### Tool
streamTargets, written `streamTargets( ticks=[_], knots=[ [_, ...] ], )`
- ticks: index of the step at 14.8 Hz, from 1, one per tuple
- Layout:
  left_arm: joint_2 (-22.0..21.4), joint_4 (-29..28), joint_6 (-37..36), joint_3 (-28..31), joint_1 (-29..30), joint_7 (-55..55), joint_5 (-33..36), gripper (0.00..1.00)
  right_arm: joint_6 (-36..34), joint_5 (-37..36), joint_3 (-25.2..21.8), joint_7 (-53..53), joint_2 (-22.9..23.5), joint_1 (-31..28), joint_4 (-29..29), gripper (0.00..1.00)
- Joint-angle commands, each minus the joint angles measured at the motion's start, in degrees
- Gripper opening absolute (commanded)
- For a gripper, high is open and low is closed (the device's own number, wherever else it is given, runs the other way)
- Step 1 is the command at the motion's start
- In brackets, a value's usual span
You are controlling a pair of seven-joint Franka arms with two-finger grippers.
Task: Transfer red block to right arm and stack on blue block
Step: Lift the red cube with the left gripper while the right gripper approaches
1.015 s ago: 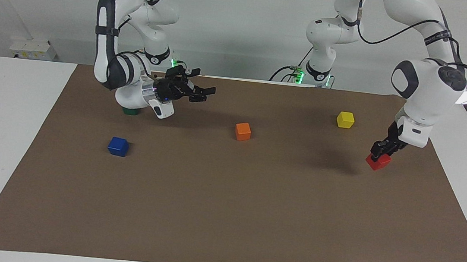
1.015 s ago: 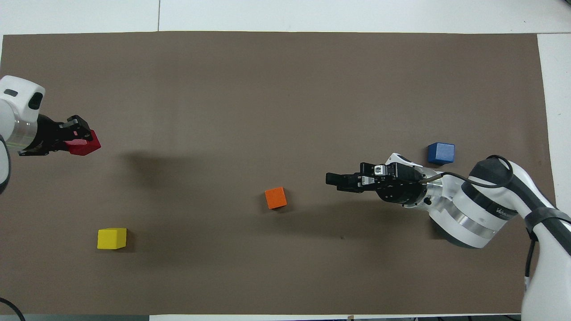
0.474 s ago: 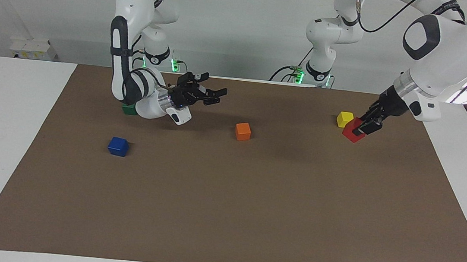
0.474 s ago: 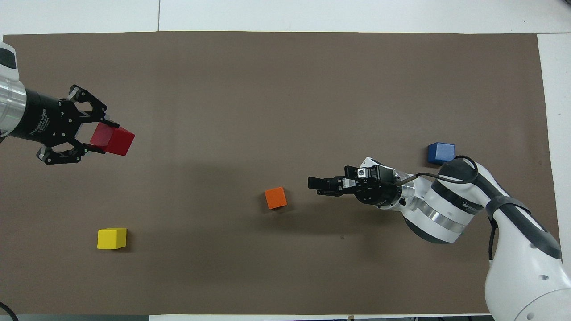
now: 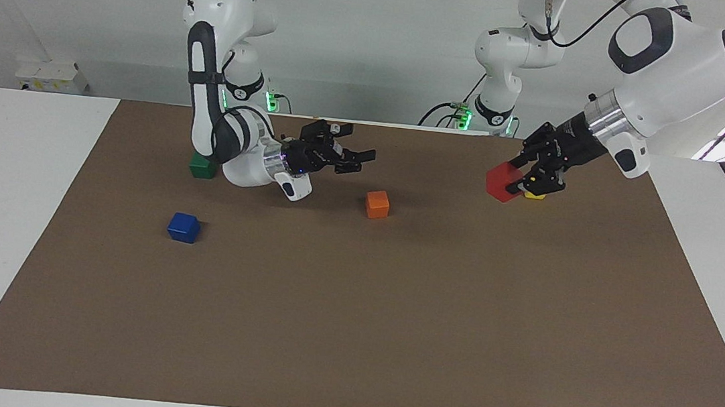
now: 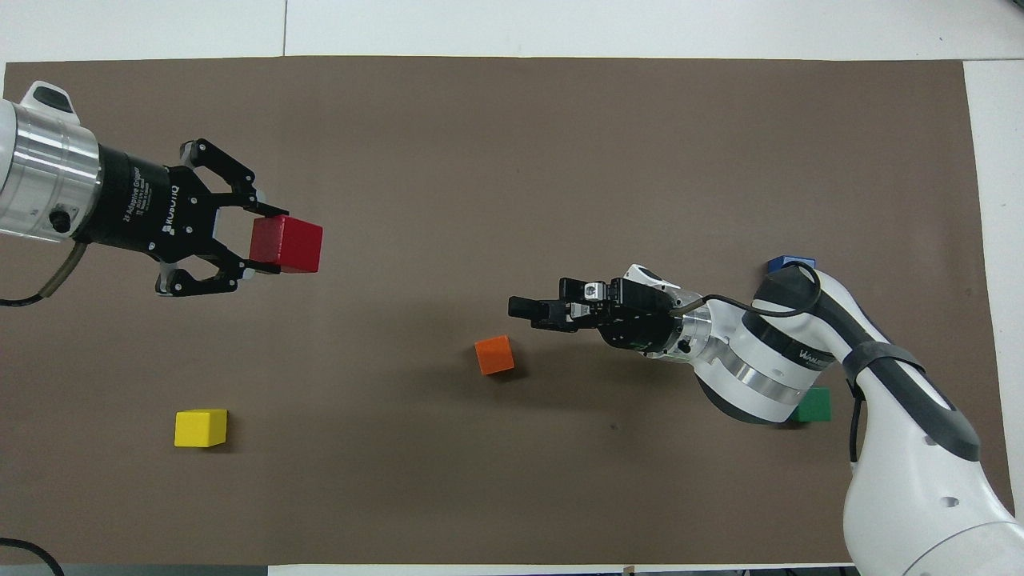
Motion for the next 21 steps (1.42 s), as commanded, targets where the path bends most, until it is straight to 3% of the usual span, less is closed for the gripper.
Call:
streamTargets(
  ticks=[1,5,8,19,21],
  knots=[
    [0.9,3.5,-5.3,-0.3,0.0,-8.6,-5.7,0.0,2.7,0.9,0.3,-6.3,1.9,0.7,3.2,1.0],
    [0.8,4.0,-6.4,-1.9,0.0,-15.5,-11.8,0.0,6.4,1.2,0.5,-8.8,2.6,1.9,6.8,1.0],
    [0.3,4.0,-5.1,-2.1,0.0,-17.7,-15.9,0.0,9.0,6.2,0.5,-8.3,2.8,5.6,8.3,1.0],
    [-1.0,3.4,0.1,-3.1,-0.1,-18.1,-18.6,0.01,10.0,18.7,2.5,-0.1,2.8,11.1,9.8,1.0],
    [-1.3,3.2,1.1,-3.2,-0.1,-18.1,-18.8,0.01,13.1,22.1,3.0,3.1,2.4,12.7,11.5,1.0]
  ],
)
